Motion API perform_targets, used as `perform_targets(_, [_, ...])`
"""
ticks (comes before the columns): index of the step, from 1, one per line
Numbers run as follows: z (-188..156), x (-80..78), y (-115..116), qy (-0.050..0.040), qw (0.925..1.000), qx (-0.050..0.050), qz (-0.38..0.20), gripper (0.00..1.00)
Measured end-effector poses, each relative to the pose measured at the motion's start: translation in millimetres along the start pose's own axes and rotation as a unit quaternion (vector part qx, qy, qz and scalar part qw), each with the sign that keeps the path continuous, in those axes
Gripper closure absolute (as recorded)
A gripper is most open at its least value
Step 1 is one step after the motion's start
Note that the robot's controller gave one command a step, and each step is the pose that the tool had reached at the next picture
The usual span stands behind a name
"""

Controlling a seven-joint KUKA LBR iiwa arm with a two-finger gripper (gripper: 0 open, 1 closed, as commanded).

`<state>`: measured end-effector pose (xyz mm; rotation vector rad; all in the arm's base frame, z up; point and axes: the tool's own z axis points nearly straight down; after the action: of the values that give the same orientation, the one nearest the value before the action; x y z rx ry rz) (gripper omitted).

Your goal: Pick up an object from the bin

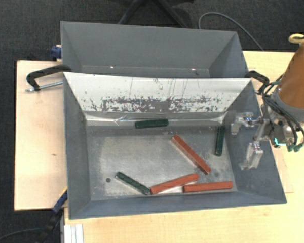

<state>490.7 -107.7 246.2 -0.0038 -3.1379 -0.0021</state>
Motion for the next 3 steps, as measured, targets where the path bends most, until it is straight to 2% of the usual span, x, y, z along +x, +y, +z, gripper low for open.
perform_targets(1, [174,-58.5,-26,-0.0006,0.9796,0.000,-0.201,0.00])
perform_targets(2, [175,-19.2,-8,-0.0032,0.9809,0.001,-0.195,0.00])
perform_targets(3, [175,-34.7,51,-0.0051,0.9856,-0.001,-0.169,0.00])
